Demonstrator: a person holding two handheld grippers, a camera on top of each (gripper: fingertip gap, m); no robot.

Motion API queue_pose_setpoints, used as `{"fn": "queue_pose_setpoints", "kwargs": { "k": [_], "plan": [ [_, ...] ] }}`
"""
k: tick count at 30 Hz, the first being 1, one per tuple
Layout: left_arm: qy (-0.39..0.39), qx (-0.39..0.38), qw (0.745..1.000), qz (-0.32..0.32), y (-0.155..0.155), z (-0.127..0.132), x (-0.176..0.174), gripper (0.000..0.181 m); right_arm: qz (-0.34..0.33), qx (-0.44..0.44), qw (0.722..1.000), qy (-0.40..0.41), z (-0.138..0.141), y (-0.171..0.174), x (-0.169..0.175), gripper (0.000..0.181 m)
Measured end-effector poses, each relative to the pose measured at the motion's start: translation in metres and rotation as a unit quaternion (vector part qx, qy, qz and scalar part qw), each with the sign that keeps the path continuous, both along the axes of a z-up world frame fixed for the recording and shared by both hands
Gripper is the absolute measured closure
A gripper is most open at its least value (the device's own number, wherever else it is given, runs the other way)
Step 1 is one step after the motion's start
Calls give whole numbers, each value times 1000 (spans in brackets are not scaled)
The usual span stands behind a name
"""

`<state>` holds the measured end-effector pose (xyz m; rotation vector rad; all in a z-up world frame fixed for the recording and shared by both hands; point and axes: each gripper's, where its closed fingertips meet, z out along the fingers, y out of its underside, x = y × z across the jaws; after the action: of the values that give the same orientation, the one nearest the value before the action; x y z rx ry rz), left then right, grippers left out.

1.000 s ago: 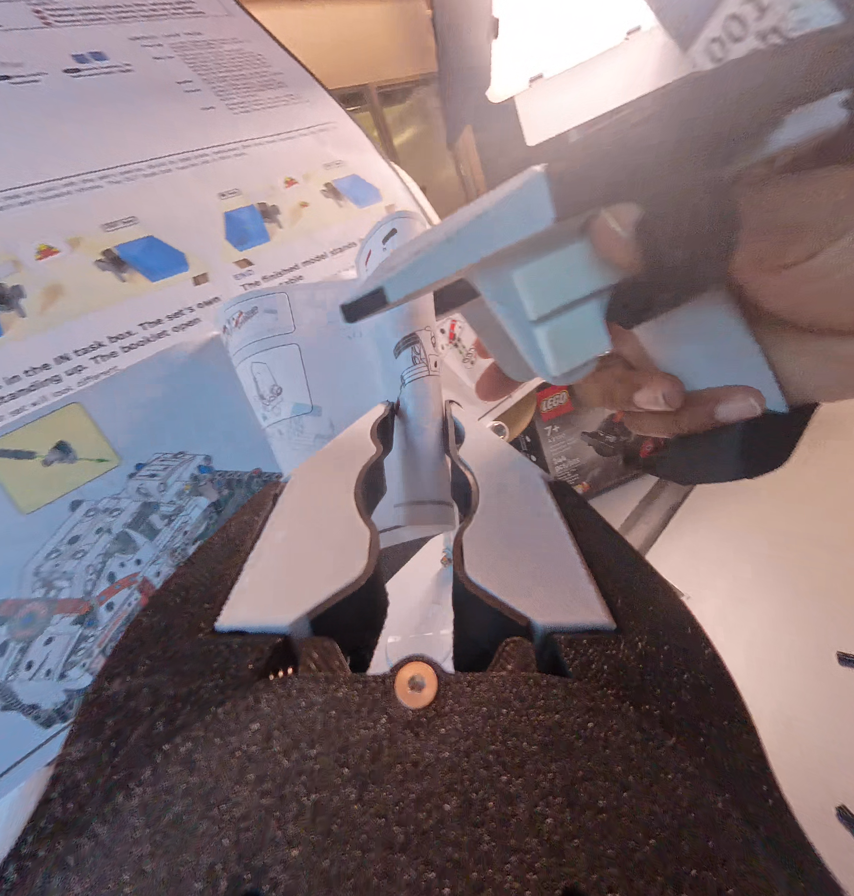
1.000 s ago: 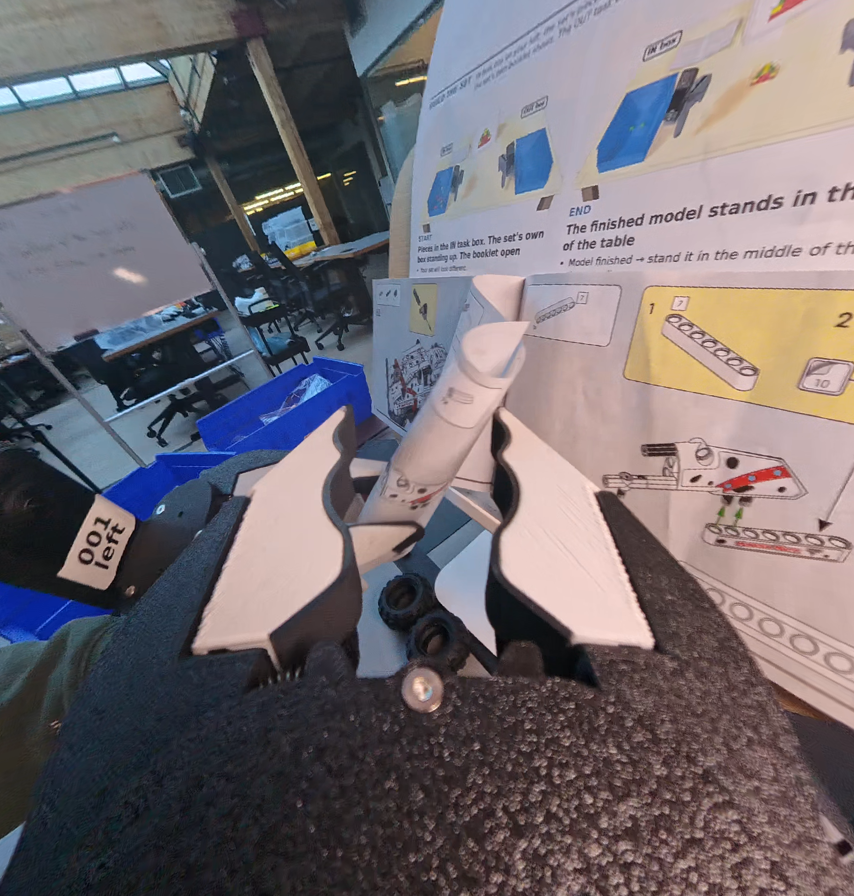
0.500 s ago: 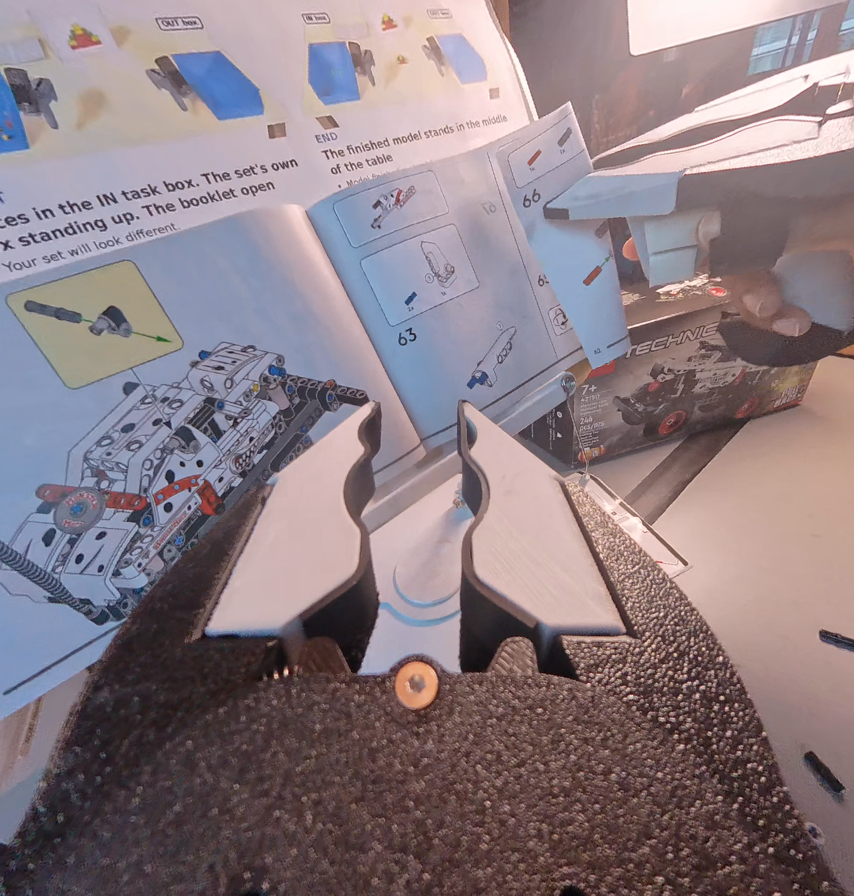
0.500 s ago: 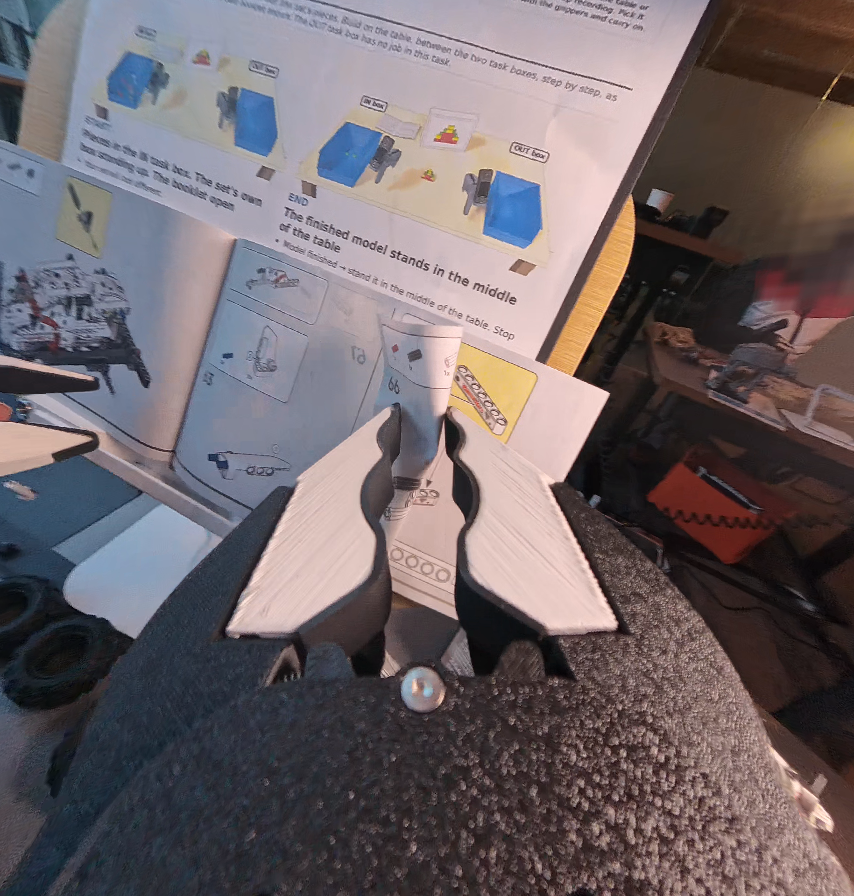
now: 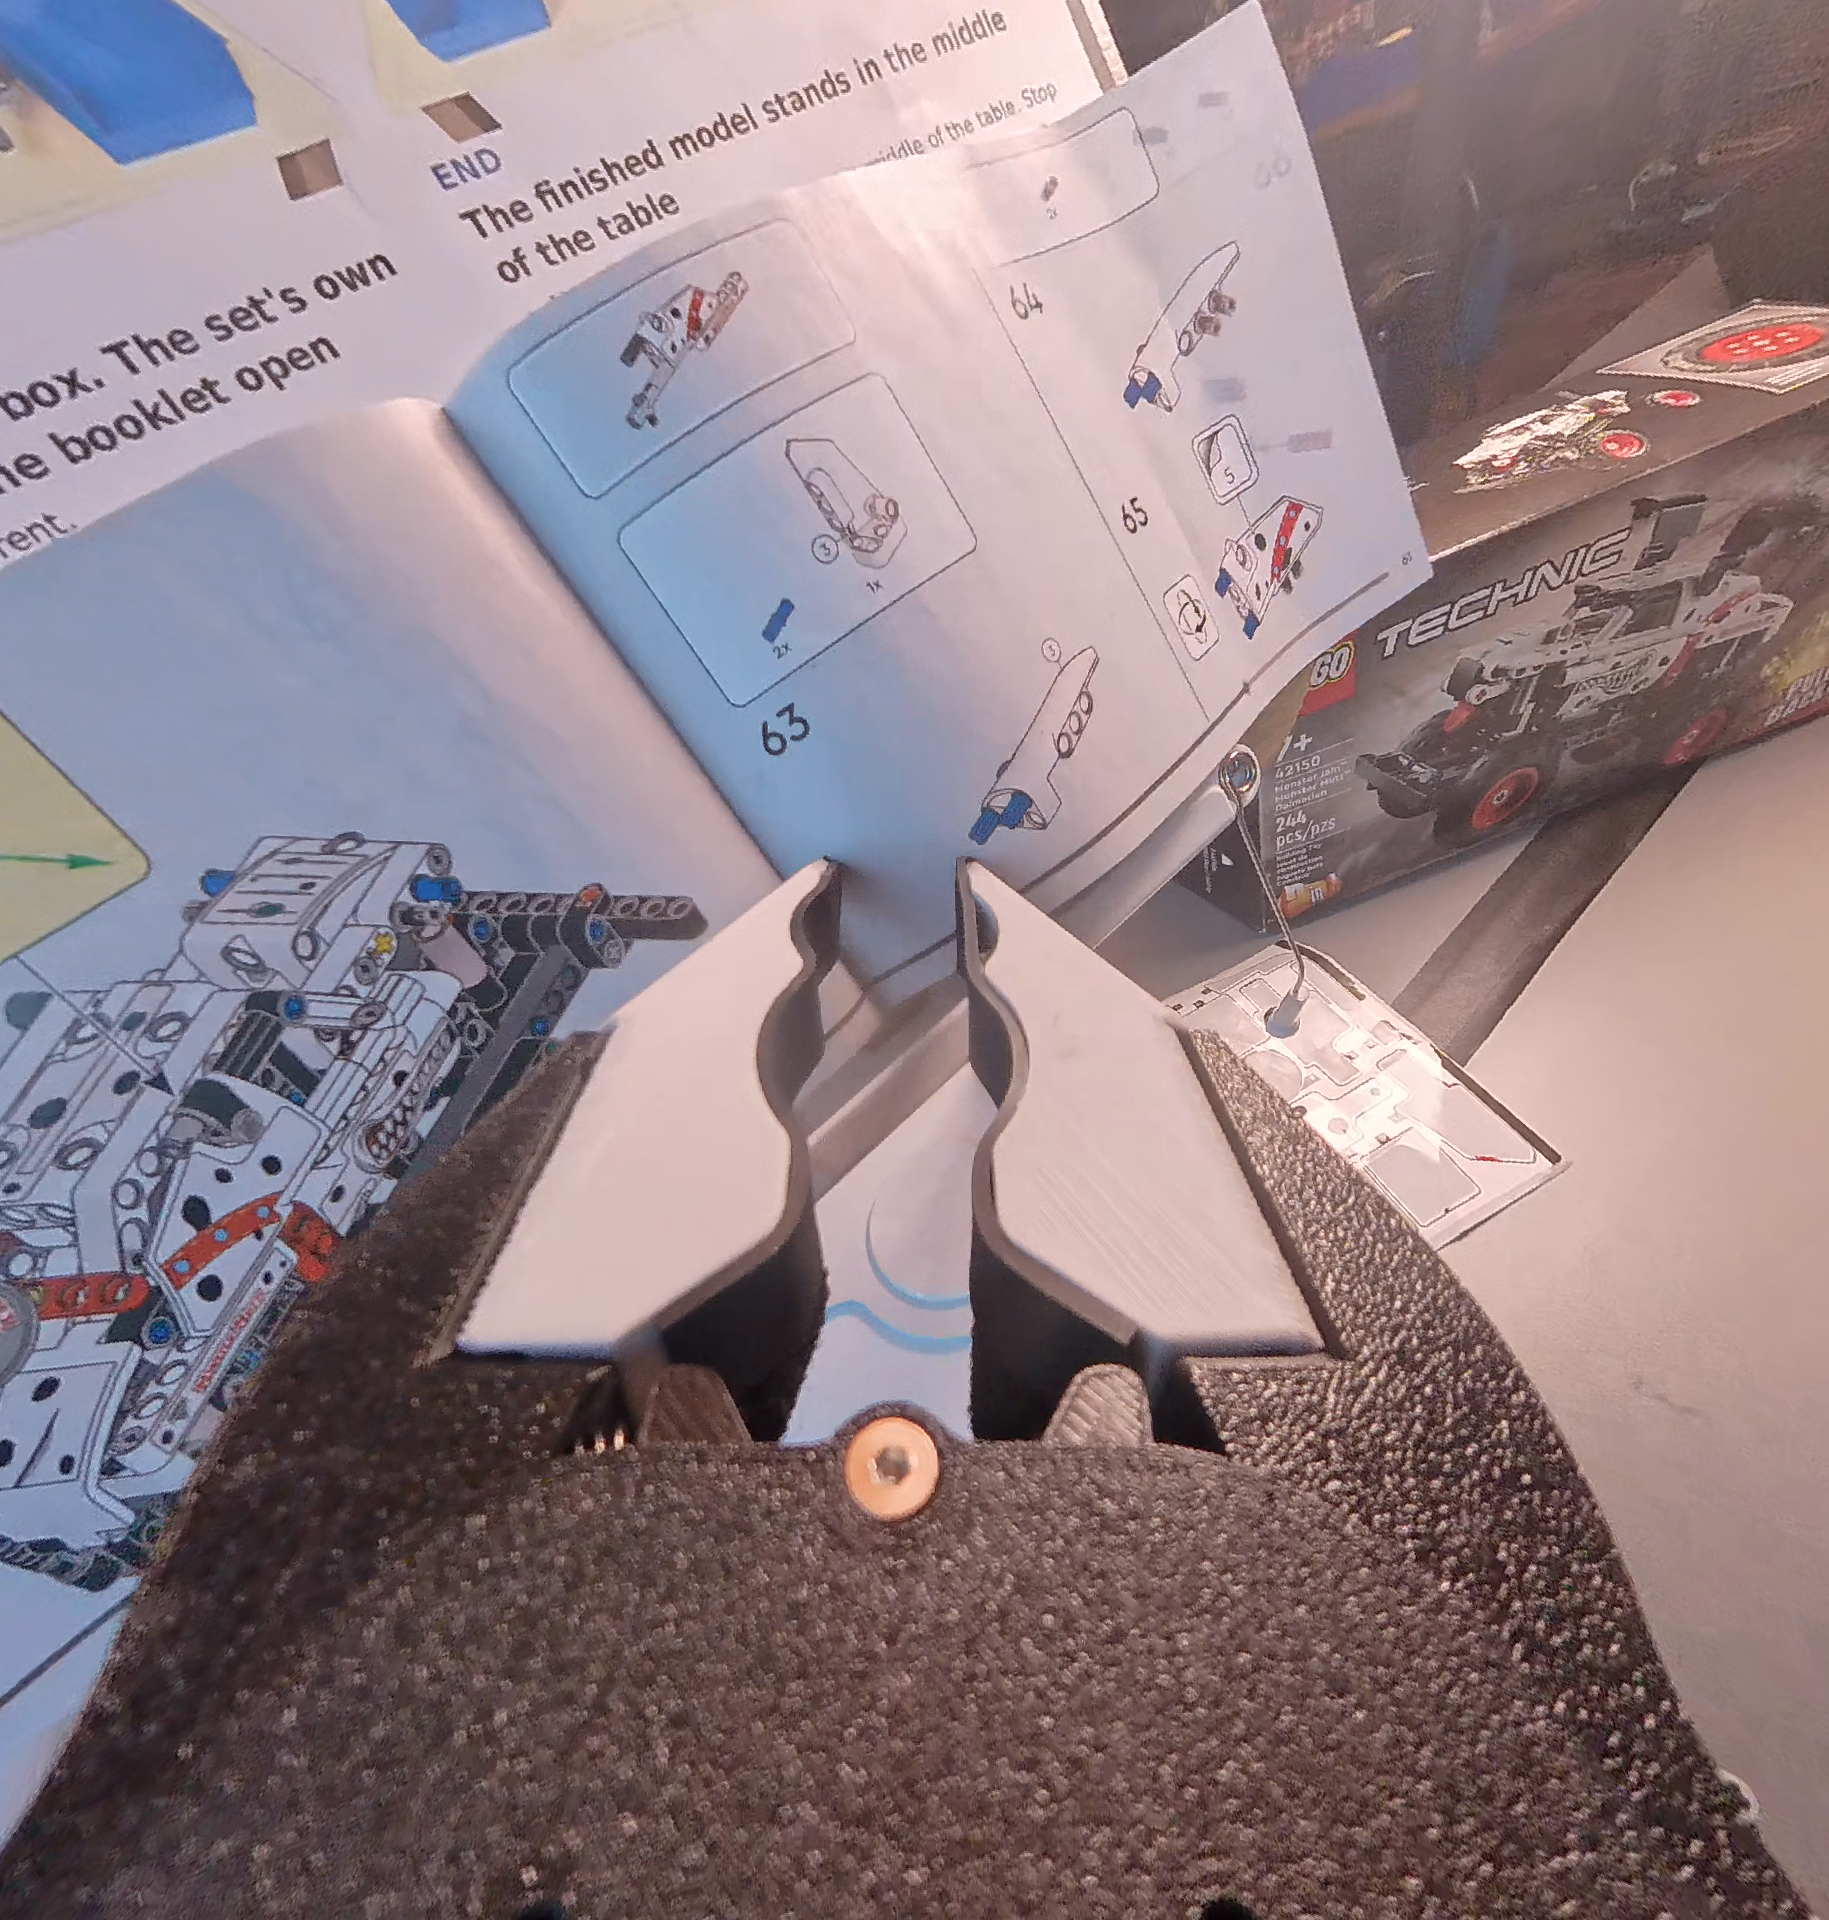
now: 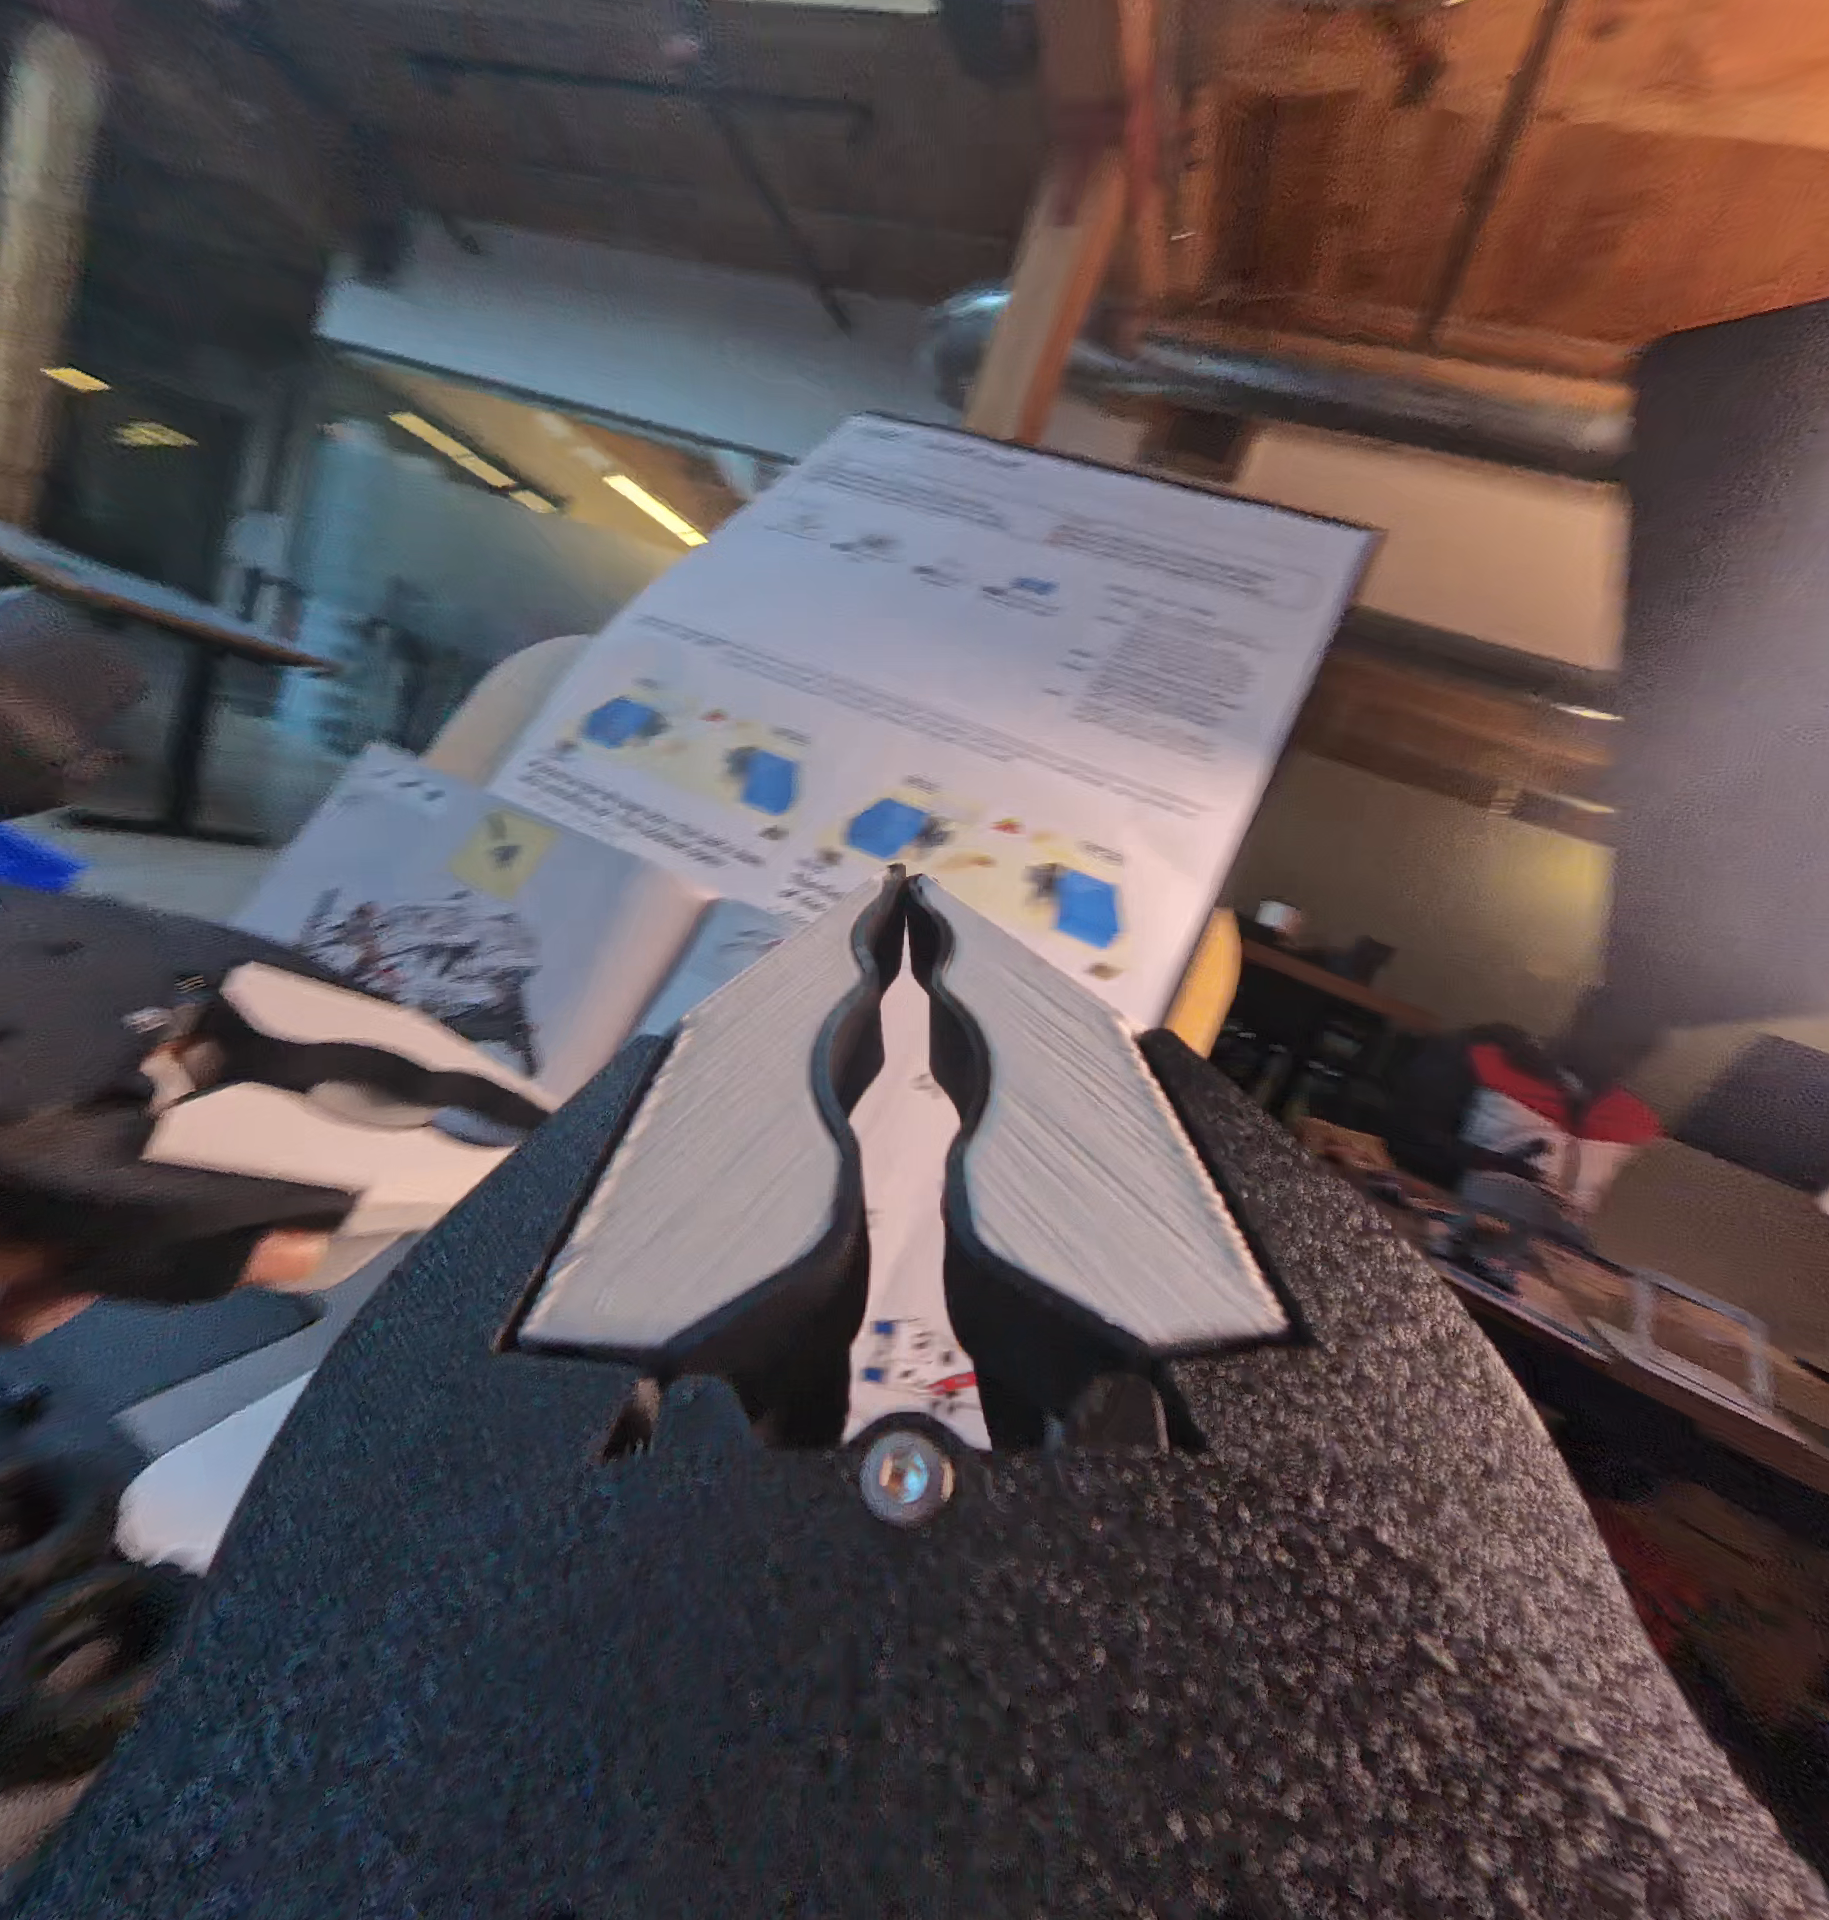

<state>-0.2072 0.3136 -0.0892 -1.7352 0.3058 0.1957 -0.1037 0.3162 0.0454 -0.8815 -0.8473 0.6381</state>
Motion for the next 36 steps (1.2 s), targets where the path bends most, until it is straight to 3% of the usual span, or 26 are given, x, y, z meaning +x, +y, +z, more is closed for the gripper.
{"fn": "queue_pose_setpoints", "kwargs": {
  "k": [2,5,8,10,14,21,29,36],
  "plan": [
    [-2,1,1000,1,1,-1,0,159,57,-48,993,-92,-38,-7,-29,181],
    [-18,1,1000,-3,0,-1,1,158,-10,-94,978,-184,-94,32,-43,181],
    [-22,-6,1000,-11,-6,-3,1,153,-72,-130,968,-204,-126,68,-36,176],
    [-23,-6,1000,-11,-14,-4,-2,151,-84,-135,971,-178,-124,74,-29,176],
    [-41,11,999,30,-32,-9,-24,149,-108,-130,972,-160,-124,78,-19,152],
    [-91,40,992,76,-48,-15,-65,156,-150,-112,969,-163,-128,90,-3,142],
    [-111,57,990,70,-52,-16,-69,154,-121,-142,971,-147,-130,94,0,137],
    [-103,41,991,70,-58,-20,-69,142,-126,-130,969,-168,-138,94,9,130]
  ]
}}
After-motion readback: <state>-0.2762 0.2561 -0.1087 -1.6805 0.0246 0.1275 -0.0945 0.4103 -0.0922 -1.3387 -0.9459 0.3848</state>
